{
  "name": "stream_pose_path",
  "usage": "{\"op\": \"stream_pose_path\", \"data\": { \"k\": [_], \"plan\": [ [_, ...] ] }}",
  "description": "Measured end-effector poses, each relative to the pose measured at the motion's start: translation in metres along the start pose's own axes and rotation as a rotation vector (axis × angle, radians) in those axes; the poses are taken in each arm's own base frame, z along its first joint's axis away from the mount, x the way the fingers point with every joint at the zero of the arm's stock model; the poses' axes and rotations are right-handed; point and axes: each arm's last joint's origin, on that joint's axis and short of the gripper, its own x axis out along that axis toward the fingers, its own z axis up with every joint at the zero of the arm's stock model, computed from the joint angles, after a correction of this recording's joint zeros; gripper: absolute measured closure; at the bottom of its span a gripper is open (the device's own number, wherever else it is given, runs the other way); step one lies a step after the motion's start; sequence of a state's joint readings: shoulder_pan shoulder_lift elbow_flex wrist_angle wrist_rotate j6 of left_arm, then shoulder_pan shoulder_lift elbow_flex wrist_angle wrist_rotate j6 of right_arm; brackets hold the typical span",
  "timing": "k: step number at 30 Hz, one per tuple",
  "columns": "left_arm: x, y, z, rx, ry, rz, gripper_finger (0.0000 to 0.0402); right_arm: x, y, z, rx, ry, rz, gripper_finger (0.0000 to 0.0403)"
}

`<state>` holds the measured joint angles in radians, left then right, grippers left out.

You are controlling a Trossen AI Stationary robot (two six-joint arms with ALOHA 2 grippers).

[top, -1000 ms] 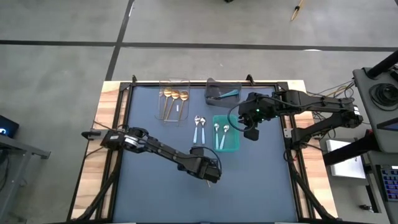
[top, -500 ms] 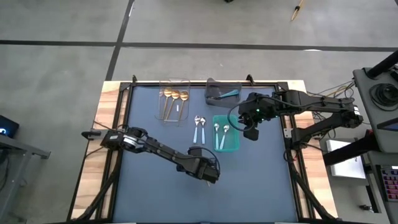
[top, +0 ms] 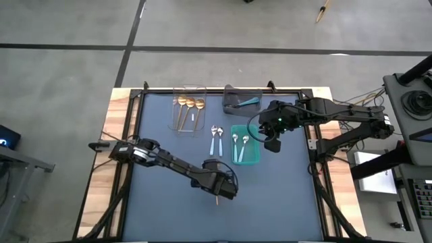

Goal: Sort silverware by color (type)
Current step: Put the gold spoon into the transparent bin

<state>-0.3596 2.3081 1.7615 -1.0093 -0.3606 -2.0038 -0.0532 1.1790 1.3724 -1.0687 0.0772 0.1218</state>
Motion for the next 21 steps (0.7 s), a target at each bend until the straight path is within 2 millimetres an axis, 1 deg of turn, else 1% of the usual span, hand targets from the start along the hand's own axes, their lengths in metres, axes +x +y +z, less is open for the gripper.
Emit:
{"op": "stream_pose_path", "data": {
  "k": [7,14,21],
  "plan": [
    [-0.003,0.001,-0.002,0.005,0.002,-0.002,0.0399,0.0,0.0,0.0,-0.007,0.0,0.0,0.0339],
    [-0.019,-0.001,-0.007,0.06,0.044,0.032,0.0401,-0.001,0.0,-0.001,-0.009,-0.003,0.001,0.0339],
    [-0.029,-0.002,-0.012,0.078,0.024,0.006,0.0401,-0.009,-0.001,-0.003,-0.007,-0.029,0.004,0.0339]
  ]
}}
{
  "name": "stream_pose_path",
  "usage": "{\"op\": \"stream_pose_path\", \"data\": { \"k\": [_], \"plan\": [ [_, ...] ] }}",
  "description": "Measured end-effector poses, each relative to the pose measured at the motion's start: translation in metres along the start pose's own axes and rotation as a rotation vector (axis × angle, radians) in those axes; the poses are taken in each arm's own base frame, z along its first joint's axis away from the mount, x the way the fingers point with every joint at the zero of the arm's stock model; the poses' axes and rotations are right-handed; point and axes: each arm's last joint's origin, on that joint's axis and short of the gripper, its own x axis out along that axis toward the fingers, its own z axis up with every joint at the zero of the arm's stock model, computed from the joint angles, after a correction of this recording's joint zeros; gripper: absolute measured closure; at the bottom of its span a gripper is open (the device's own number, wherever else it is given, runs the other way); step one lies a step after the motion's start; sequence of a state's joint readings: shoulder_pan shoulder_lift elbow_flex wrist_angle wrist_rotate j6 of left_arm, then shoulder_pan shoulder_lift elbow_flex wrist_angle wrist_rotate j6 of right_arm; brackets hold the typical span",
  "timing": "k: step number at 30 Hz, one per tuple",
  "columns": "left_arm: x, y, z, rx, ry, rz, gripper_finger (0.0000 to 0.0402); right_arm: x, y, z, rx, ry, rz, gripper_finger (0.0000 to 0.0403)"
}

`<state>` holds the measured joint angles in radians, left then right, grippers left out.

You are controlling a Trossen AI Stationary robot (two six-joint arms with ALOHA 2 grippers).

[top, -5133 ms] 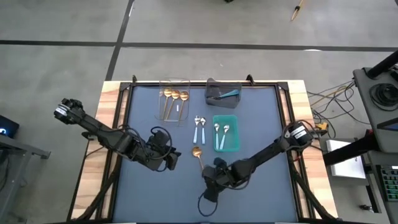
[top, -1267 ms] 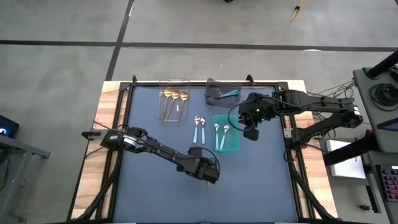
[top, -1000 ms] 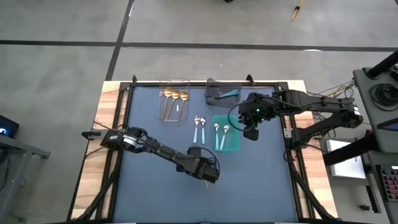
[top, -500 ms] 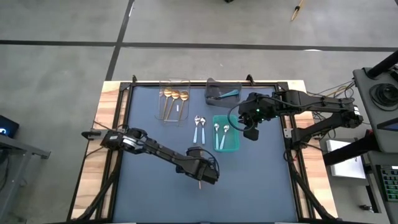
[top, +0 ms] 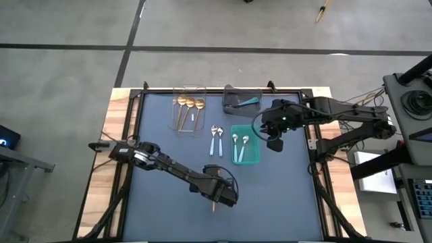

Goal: Sort silverware by color (type)
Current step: Put the gold spoon into the transparent bin

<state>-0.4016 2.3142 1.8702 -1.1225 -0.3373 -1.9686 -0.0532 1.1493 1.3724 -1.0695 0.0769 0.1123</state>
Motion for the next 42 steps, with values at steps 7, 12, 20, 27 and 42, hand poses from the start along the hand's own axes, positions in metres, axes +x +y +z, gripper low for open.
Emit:
{"op": "stream_pose_path", "data": {
  "k": [7,12,20,27,42],
  "plan": [
    [-0.028,-0.003,-0.001,0.046,-0.007,-0.006,0.0401,-0.013,-0.001,-0.004,0.007,-0.039,0.007,0.0339],
    [-0.057,-0.005,0.015,0.148,-0.029,0.036,0.0401,-0.021,-0.002,-0.006,0.007,-0.067,0.01,0.0339],
    [-0.092,-0.003,0.052,0.278,-0.083,0.072,0.0401,-0.027,-0.003,-0.007,0.006,-0.095,0.018,0.0339],
    [-0.109,0.013,0.086,0.376,-0.079,0.071,0.0402,-0.028,-0.002,-0.008,-0.003,-0.096,0.044,0.0339],
    [-0.132,0.128,0.166,0.298,-0.082,0.035,0.0401,-0.032,-0.004,0.015,0.081,-0.329,0.061,0.034]
  ]
}}
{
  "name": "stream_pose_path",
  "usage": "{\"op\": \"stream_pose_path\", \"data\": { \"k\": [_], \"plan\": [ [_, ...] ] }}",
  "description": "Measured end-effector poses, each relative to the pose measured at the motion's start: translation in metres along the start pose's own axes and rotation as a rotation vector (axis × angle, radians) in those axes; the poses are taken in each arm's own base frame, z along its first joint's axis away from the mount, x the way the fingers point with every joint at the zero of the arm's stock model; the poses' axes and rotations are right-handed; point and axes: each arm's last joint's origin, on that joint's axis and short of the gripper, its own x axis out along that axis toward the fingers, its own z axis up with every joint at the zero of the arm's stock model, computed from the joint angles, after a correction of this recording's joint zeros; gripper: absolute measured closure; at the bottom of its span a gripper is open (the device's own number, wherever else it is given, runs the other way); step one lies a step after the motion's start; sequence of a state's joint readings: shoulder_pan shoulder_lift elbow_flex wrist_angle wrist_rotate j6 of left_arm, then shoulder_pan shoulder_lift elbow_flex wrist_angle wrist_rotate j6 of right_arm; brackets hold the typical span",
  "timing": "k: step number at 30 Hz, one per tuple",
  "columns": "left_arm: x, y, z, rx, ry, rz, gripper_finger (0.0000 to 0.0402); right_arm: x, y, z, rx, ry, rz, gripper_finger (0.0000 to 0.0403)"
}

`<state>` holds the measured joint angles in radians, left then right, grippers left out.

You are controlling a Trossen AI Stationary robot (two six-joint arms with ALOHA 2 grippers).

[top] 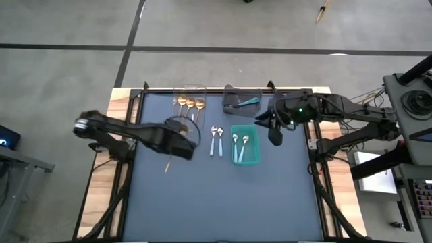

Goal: Sort silverware by color (type)
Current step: Put the gold spoon into the transparent bin

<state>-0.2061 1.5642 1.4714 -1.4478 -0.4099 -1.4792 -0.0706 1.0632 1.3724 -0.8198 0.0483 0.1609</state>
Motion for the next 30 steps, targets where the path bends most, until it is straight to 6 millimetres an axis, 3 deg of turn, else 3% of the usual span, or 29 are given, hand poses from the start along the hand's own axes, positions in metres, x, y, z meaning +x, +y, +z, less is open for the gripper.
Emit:
{"op": "stream_pose_path", "data": {
  "k": [6,15,19,24,30],
  "plan": [
    [0.009,0.035,0.024,-0.064,-0.066,-0.145,0.0401,0.01,-0.011,0.011,0.077,-0.073,-0.037,0.034],
    [0.03,0.063,0.073,-0.149,-0.133,-0.229,0.0401,0.042,-0.025,0.012,0.165,-0.013,-0.09,0.034],
    [0.044,0.069,0.098,-0.113,-0.108,-0.212,0.0401,0.051,-0.03,0.012,0.178,0.007,-0.106,0.034],
    [0.061,0.067,0.132,-0.076,-0.152,-0.312,0.0401,0.054,-0.036,0.012,0.216,0.011,-0.127,0.034],
    [0.093,0.068,0.165,-0.138,-0.173,-0.333,0.0401,0.053,-0.038,0.012,0.253,0.005,-0.14,0.034]
  ]
}}
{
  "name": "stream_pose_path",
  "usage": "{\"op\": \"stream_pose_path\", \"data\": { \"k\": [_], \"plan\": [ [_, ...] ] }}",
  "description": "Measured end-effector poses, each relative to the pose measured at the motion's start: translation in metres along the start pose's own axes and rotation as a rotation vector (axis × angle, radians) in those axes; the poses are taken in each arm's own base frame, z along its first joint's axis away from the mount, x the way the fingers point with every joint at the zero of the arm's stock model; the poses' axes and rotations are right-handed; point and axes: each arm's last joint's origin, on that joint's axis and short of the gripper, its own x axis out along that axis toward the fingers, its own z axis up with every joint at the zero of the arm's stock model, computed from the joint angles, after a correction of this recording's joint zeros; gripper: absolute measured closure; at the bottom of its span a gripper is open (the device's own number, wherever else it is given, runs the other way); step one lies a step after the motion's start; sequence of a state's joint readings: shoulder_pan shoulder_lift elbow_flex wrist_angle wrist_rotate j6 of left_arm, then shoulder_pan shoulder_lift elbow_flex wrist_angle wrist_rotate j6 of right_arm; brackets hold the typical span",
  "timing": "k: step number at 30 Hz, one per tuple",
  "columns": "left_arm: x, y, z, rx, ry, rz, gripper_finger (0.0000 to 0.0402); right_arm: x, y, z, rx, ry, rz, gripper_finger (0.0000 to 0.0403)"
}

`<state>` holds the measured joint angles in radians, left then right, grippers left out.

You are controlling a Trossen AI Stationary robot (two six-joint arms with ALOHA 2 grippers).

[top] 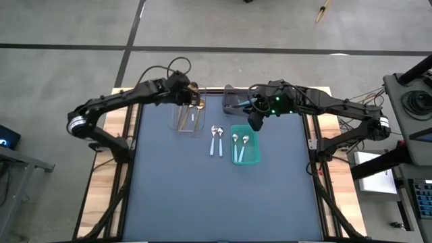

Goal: Sort silverware by color (type)
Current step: Put the gold spoon into the transparent bin

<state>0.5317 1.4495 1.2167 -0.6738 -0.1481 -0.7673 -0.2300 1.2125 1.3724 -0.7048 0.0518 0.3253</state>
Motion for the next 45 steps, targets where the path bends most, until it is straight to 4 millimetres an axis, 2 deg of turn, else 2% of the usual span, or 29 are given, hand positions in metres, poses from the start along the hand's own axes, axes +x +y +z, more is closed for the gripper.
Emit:
{"op": "stream_pose_path", "data": {
  "k": [3,8,15,25,45],
  "plan": [
    [0.02,0.002,0.004,-0.017,0.005,0.025,0.0401,0.0,0.0,0.0,0.007,0.0,0.0,0.034],
    [0.05,0.0,0.001,-0.003,0.038,0.055,0.0401,0.0,-0.001,0.0,0.02,-0.002,-0.005,0.034],
    [0.074,0.003,-0.002,-0.006,0.059,0.113,0.0401,0.0,-0.002,0.001,0.021,-0.008,-0.024,0.034],
    [0.089,0.01,-0.003,-0.011,0.063,0.178,0.0401,0.0,-0.004,0.001,0.024,-0.011,-0.036,0.034],
    [0.092,0.016,-0.008,0.003,0.059,0.243,0.0401,0.0,-0.004,0.001,0.027,-0.011,-0.036,0.034]
  ]
}}
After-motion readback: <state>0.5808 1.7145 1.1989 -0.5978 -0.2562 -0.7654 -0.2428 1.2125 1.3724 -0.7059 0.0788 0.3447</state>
